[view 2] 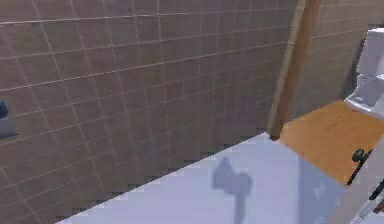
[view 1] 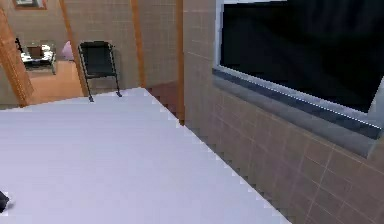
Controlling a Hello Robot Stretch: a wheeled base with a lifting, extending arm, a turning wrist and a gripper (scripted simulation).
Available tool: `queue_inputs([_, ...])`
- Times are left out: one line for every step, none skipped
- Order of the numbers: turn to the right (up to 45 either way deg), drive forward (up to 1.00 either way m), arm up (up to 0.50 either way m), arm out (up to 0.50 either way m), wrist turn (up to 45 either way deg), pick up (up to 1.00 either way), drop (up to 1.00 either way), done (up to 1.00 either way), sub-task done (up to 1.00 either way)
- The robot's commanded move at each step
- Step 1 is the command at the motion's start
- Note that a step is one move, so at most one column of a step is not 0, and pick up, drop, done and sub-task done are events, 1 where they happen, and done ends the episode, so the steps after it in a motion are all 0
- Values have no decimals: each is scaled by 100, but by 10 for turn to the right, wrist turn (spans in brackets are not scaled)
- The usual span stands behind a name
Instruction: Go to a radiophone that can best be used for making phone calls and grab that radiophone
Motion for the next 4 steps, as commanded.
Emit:
queue_inputs([-450, 0, 0, 0, 0, 0, 0, 0, 0])
queue_inputs([-450, 0, 0, 0, 0, 0, 0, 0, 0])
queue_inputs([-150, 0, 0, 0, 0, 0, 0, 0, 0])
queue_inputs([0, 100, 0, 0, 0, 0, 0, 0, 0])
